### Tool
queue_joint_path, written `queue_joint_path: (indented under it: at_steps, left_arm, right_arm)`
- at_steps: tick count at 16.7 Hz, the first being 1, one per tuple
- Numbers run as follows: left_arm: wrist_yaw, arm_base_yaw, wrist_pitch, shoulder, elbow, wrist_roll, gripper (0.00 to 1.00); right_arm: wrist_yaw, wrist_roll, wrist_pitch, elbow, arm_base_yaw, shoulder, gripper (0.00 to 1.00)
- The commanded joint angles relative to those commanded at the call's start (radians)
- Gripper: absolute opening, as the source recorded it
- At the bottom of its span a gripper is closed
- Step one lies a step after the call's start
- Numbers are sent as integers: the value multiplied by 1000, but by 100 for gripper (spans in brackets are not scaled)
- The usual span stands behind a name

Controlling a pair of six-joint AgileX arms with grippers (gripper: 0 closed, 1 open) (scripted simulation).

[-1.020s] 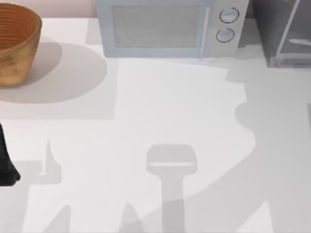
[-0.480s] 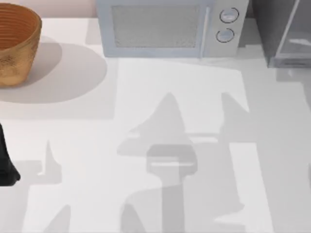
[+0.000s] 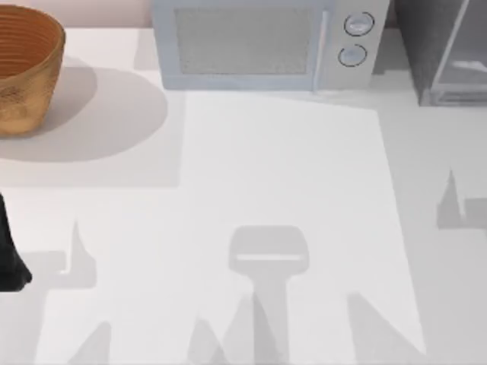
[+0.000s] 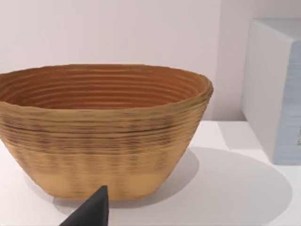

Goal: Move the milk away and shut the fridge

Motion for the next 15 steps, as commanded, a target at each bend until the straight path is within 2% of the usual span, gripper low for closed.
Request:
queue_joint_path:
  at_steps: [4, 7, 15]
  left_arm:
    - [0, 0, 0, 0, 0, 0, 100]
    - [0, 0, 0, 0, 0, 0, 100]
    - [0, 0, 0, 0, 0, 0, 100]
  right_arm:
    - [31, -1, -157, -192, 30, -330, 100]
    - [47, -1, -233, -286, 44, -473, 100]
    - [53, -1, -260, -316, 46, -517, 100]
